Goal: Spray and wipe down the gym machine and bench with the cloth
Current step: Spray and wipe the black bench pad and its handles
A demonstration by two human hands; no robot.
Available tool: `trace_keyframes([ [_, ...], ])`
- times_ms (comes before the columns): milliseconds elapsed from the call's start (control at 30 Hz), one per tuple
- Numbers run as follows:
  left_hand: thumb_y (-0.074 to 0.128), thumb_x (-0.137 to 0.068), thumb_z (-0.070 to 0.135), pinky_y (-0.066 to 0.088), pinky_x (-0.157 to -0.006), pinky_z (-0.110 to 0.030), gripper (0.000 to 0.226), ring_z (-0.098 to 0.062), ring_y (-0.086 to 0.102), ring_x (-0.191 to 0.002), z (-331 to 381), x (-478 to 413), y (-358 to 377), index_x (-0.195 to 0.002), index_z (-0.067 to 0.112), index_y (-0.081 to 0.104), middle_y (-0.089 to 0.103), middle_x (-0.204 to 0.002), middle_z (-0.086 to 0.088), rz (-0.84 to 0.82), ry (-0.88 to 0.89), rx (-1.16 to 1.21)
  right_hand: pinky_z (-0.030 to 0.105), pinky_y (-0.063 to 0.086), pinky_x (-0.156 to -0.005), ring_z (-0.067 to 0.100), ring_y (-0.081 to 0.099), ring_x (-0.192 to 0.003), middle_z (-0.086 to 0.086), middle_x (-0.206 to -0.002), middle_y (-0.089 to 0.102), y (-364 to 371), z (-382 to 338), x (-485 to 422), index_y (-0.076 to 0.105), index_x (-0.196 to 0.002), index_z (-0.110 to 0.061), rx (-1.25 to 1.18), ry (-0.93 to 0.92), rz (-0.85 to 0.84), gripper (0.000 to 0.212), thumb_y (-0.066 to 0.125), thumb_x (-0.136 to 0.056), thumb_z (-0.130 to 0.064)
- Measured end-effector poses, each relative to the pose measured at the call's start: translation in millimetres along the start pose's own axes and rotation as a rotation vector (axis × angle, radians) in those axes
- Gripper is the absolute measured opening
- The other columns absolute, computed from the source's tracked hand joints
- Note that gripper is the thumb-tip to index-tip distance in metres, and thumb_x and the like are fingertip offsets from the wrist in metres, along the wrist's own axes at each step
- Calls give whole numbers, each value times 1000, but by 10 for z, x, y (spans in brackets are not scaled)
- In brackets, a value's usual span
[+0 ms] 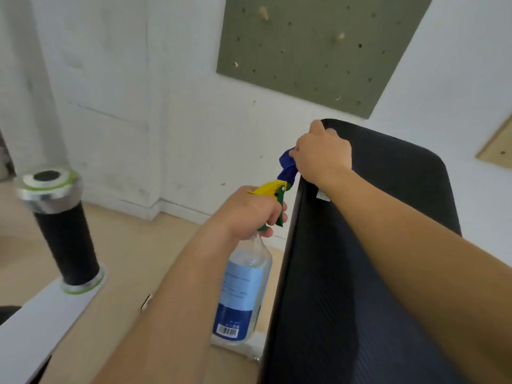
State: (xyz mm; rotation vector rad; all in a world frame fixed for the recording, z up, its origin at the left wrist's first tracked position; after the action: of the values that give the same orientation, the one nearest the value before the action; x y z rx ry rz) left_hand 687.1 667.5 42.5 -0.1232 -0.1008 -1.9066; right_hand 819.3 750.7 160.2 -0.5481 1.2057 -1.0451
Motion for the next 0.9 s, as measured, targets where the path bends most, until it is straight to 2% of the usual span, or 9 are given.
trace_keyframes([
  [133, 49, -77, -10, 46, -50, -19, 33, -9, 58, -61, -61, 24, -118, -98, -1, 73, 76, -100, -17, -10, -97, -35, 36, 44, -59, 20, 49, -93, 0, -114, 42, 4, -184, 520, 70, -103, -22, -81, -189, -130, 29, 49, -101, -43],
  [233, 51, -66, 0, 46, -52, -23, 32, -14, 55, -64, -66, 107, -231, -89, 2, 73, 75, -95, -16, -17, -155, -72, 36, 50, -66, 16, 52, -85, -6, -106, 42, 22, -301, 786, 71, -101, -27, -266, -308, -437, 32, 48, -101, -48],
  [300, 50, -60, 12, 47, -54, -27, 35, -16, 53, -61, -59, 182, -246, -85, 6, 73, 72, -91, -18, -27, -188, -98, 35, 48, -67, 15, 54, -81, -7, -103, 44, -40, -220, 756, 72, -95, -28, -363, -271, -545, 31, 50, -99, -50],
  [400, 54, -60, 25, 51, -59, -37, 34, -19, 56, -63, -89, 262, -269, -84, 12, 74, 71, -81, -15, 2, -234, -119, 30, 43, -63, 14, 54, -75, -8, -104, 44, -252, 184, 456, 72, -95, -27, -485, -15, -361, 25, 54, -99, -44],
  [467, 54, -61, 26, 51, -62, -38, 32, -18, 56, -63, -91, 277, -271, -81, 13, 75, 72, -79, -13, 37, -258, -87, 28, 41, -61, 8, 51, -72, -7, -107, 45, -296, 456, 345, 72, -97, -23, -583, 173, -275, 25, 56, -99, -41],
  [533, 52, -60, 22, 48, -61, -36, 31, -19, 56, -64, -88, 255, -257, -78, 14, 76, 74, -83, -14, 59, -295, -32, 23, 38, -58, 5, 48, -71, -7, -109, 45, -324, 604, 240, 72, -100, -21, -630, 269, -223, 25, 56, -99, -40],
  [633, 52, -57, 20, 45, -60, -35, 26, -21, 56, -65, -86, 197, -190, -72, 14, 73, 74, -83, -17, 56, -334, 14, 26, 42, -65, 8, 50, -80, -6, -112, 45, -417, 744, 78, 72, -101, -19, -659, 327, -135, 26, 56, -99, -39],
  [767, 55, -58, 18, 43, -59, -39, 19, -25, 55, -64, -155, 96, -186, -70, 8, 64, 63, -67, -14, 89, -356, 19, 25, 44, -79, 10, 52, -93, -2, -115, 46, -454, 667, -157, 71, -107, -18, -706, 208, -98, 24, 56, -100, -35],
  [900, 57, -64, 24, 50, -61, -40, 24, -23, 56, -65, -27, 25, -298, -77, 8, 68, 68, -78, -22, 186, -310, 34, 39, 47, -84, 29, 48, -92, 9, -107, 51, -196, 170, 63, 71, -114, -18, -352, -226, -188, 27, 56, -97, -33],
])
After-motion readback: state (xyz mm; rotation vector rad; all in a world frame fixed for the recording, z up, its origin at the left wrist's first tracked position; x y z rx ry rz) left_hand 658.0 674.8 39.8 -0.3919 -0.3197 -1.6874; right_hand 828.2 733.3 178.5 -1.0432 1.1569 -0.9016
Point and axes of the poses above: each hand's wrist, its own x-axis away from the middle knuckle, its own y-axis out of the palm, z = x × y, the point moved 10 cm from there along -x, towards the middle knuckle
